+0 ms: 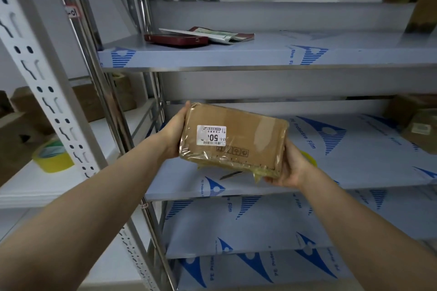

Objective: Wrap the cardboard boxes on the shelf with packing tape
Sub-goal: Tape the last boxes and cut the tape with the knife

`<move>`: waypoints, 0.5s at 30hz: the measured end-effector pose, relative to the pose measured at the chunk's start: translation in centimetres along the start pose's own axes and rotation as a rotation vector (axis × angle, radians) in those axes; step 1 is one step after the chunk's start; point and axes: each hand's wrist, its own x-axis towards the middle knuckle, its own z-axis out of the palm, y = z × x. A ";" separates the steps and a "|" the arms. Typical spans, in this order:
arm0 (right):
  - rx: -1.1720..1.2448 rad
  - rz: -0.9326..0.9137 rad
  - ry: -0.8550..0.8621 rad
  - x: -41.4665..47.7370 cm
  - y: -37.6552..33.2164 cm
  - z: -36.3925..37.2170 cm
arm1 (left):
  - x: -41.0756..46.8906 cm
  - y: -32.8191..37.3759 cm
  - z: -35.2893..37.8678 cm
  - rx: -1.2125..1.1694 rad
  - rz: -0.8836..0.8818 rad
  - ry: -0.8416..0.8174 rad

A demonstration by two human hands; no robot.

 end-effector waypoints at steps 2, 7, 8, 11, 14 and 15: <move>-0.011 -0.026 0.003 0.0 -0.1 0.1 | -0.2 0.2 0.1 -0.053 -0.013 -0.014; -0.046 -0.173 0.033 -0.1 -0.3 0.1 | -0.2 0.4 -0.6 -0.180 -0.021 0.009; -0.033 -0.218 0.026 -0.4 -0.4 0.1 | -0.3 0.5 -0.7 -0.191 -0.011 0.002; -0.107 -0.358 -0.068 -0.9 -0.5 -0.2 | -0.5 0.7 -0.8 -0.228 0.010 -0.019; -0.348 -0.493 -0.036 -1.0 -0.4 0.4 | -0.7 0.8 -0.8 -0.255 0.018 -0.030; -0.409 -0.529 0.004 -1.0 -0.3 0.6 | -0.8 0.8 -0.8 -0.266 0.020 -0.018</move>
